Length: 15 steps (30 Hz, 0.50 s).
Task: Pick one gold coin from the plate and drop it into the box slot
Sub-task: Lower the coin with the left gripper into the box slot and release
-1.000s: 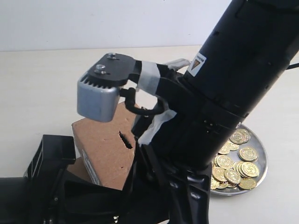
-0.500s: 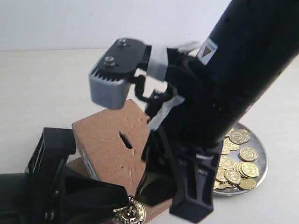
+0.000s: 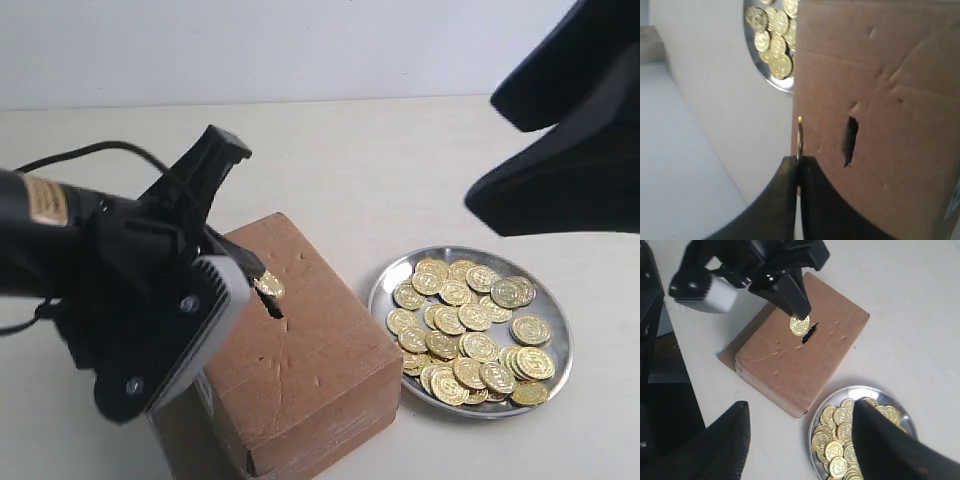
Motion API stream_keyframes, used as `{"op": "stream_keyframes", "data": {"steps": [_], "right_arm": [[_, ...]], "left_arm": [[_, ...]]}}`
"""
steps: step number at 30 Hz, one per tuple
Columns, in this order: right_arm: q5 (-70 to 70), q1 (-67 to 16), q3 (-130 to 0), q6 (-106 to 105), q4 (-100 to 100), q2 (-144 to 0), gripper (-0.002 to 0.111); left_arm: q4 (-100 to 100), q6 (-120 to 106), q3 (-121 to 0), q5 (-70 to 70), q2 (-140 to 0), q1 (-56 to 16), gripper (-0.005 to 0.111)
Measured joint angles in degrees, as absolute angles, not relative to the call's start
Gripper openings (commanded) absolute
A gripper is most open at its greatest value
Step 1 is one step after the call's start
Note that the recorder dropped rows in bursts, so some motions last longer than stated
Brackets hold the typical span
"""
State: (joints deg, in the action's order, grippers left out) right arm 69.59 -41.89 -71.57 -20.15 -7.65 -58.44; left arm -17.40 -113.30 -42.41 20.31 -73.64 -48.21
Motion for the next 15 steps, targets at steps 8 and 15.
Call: {"op": "stream_keyframes", "data": {"steps": [8,15], "right_arm": [[69.93,-41.89,-69.15,-19.45,-7.55,-50.97,0.058],[70.23,-41.89,-66.07,-19.45,-7.55,-48.12,0.058]], "left_arm": [[-4.43,-108.74,-56.07,36.70,-84.23,-46.42,0.000],[0.60,-107.06,-59.53,41.65,-89.34,-46.90,0.000]]}}
